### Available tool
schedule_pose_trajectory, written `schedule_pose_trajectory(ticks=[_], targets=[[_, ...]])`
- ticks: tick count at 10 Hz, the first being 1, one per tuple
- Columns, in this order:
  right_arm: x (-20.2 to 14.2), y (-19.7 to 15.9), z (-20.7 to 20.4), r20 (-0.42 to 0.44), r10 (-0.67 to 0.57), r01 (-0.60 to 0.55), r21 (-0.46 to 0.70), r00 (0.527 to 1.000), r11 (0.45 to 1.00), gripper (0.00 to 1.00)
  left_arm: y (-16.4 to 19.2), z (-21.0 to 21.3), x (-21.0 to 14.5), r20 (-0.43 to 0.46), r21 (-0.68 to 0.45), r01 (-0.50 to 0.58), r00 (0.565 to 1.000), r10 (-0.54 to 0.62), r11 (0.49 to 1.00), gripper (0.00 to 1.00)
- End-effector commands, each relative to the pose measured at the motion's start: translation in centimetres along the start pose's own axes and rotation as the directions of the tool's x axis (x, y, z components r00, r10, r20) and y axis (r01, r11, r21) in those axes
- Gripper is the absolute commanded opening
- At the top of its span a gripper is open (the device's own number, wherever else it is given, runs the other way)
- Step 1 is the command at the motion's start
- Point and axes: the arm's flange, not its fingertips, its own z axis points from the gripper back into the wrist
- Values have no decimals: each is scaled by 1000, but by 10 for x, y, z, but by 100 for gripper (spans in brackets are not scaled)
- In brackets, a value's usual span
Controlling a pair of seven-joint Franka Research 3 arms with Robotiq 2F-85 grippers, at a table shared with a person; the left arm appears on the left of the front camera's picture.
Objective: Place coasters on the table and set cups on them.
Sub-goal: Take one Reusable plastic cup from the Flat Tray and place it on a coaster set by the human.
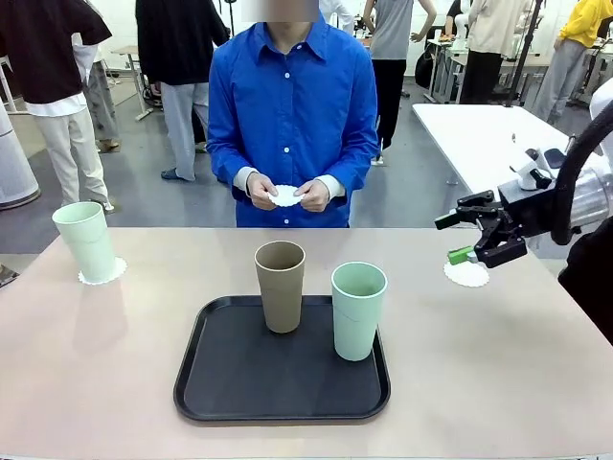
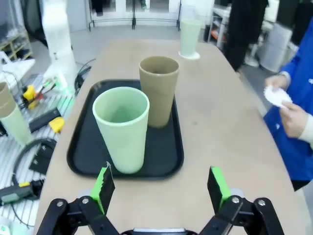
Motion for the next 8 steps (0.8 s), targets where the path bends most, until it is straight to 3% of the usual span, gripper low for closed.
schedule_pose_trajectory(ticks=[1,5,8], targets=[[-23,0,-12,70,-45,43,38,997,998,100,-2,1,-3,-3,-4,12,1000,-12,1000,100],[-52,26,-37,75,-56,47,112,996,993,100,-2,1,-3,-3,-4,12,1000,-12,1000,100],[-55,40,-47,57,-56,49,120,997,992,100,-2,1,-3,-3,-4,12,1000,-12,1000,100]])
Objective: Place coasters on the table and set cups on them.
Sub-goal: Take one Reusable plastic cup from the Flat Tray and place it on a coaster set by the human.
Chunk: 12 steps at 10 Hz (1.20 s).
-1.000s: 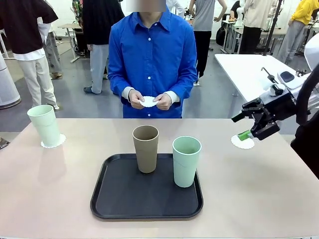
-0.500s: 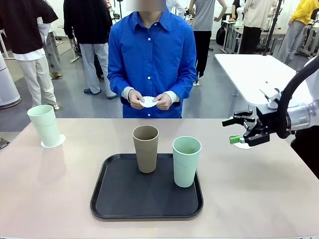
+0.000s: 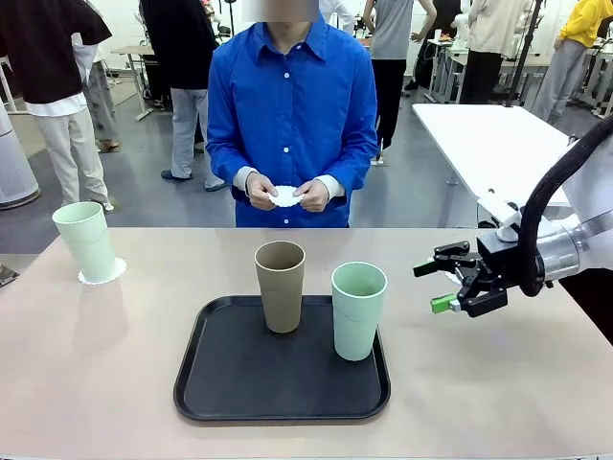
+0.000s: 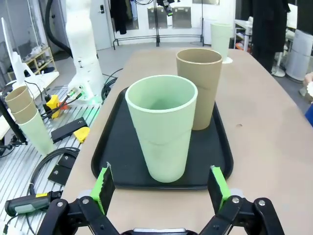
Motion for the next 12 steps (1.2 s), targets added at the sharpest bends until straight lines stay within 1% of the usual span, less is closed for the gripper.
schedule_pose_trajectory(ticks=[1,7,8,9,11,12], targets=[[1,-3,4,1,1,-1,-7,1000,1000,100,-2,1,-3,-3,-4,11,1000,-11,1000,100],[0,-1,4,-1,1,-1,-10,1000,1000,100,-2,1,-3,-3,-4,11,1000,-11,1000,100],[-5,-8,-3,37,36,-36,5,999,999,100,-2,1,-3,-3,-4,11,1000,-11,1000,100],[-10,-12,-13,57,70,-71,23,996,997,100,-2,1,-3,-3,-4,11,1000,-11,1000,100],[-17,-18,-26,88,73,-76,31,993,997,100,-2,1,-3,-3,-4,11,1000,-11,1000,100],[-22,-21,-34,89,68,-72,38,994,997,100,-2,1,-3,-3,-4,11,1000,-11,1000,100]])
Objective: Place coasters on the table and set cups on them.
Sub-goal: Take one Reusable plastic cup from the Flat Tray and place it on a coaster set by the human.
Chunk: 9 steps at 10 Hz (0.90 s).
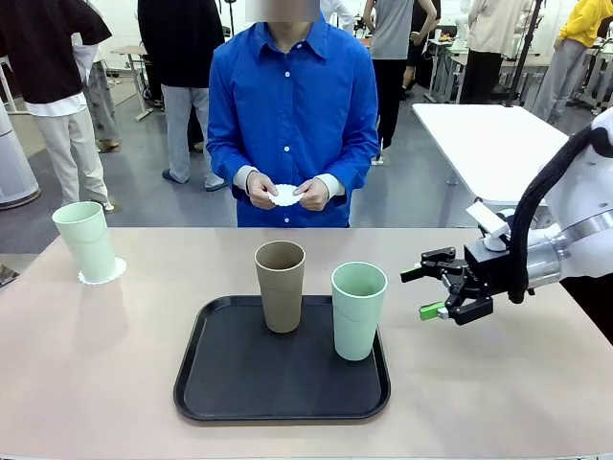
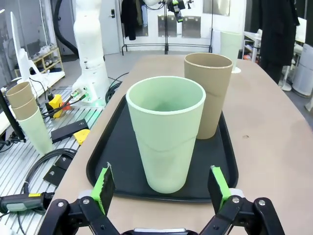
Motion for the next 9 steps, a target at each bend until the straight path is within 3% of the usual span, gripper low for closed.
schedule_pose_trajectory(ticks=[1,9], targets=[[-10,-15,-15,41,15,-15,-3,999,1000,100,-2,1,-3,-3,-4,11,1000,-12,1000,100],[-27,-36,-45,94,1,-7,58,996,998,100,-2,1,-3,-3,-4,11,1000,-12,1000,100]])
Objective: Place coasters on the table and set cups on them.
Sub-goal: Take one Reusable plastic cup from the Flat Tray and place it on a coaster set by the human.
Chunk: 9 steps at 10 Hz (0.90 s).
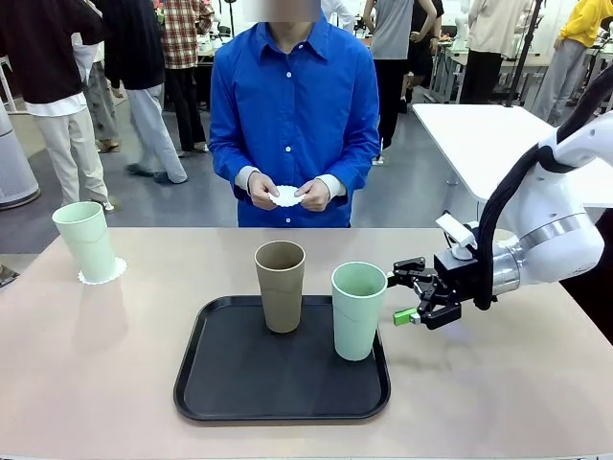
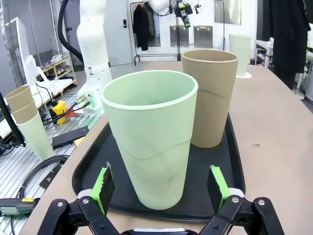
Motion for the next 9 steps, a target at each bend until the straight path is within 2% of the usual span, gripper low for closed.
schedule_pose_trajectory(ticks=[1,9], targets=[[-6,-10,-8,38,22,-22,-11,999,1000,100,-2,1,-3,-3,-4,12,1000,-12,1000,100],[-16,-20,-31,26,26,-27,29,999,999,100,-2,1,-3,-3,-4,12,1000,-12,1000,100]])
